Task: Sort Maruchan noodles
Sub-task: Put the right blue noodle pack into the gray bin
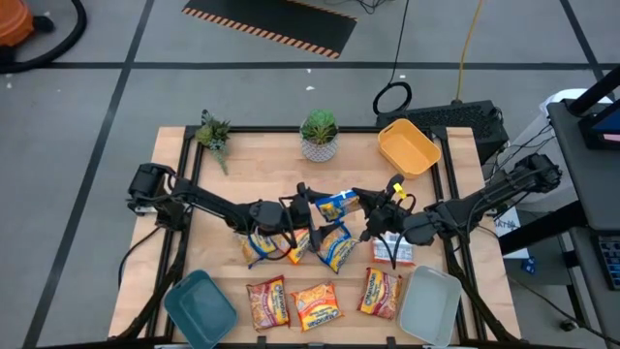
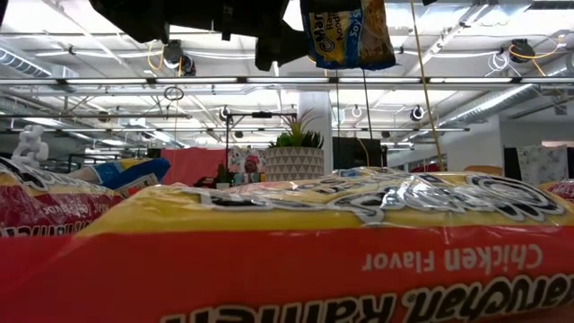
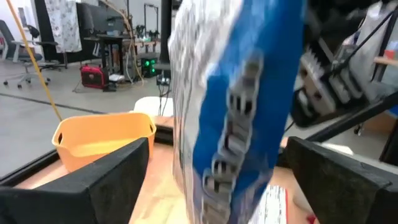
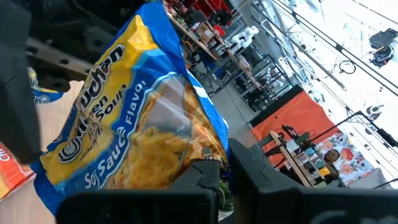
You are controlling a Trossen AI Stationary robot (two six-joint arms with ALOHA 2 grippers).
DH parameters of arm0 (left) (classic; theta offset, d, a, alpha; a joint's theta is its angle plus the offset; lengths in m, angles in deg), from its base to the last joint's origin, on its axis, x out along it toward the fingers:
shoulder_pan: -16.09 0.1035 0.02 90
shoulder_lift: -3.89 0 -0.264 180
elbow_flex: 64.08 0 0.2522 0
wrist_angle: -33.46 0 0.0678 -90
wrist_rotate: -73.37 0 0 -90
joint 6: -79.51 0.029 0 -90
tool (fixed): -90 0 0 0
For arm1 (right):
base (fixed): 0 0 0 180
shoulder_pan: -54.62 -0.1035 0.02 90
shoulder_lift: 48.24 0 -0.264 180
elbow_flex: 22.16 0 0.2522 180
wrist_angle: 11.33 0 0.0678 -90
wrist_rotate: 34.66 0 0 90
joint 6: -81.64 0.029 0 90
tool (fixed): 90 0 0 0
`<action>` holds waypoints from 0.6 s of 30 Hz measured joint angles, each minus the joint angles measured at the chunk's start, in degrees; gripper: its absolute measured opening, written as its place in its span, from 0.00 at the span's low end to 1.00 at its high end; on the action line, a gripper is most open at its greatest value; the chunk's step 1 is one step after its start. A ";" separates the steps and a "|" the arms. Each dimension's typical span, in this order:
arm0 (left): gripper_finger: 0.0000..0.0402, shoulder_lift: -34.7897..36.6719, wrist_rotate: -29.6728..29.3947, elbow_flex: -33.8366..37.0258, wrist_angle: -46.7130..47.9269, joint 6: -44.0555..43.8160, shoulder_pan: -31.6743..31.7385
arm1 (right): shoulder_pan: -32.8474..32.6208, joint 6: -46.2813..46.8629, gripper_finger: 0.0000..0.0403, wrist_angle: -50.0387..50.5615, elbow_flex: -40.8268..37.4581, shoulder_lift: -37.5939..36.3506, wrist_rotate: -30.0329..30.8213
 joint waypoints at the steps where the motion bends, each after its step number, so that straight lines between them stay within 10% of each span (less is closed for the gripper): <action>1: 0.90 0.01 0.57 0.00 -0.14 -0.05 0.18 | 0.02 0.00 0.01 0.00 0.00 0.00 -0.02; 18: 0.37 0.01 8.52 0.00 0.05 -1.59 1.88 | -0.02 0.00 0.01 0.54 -0.02 0.00 0.00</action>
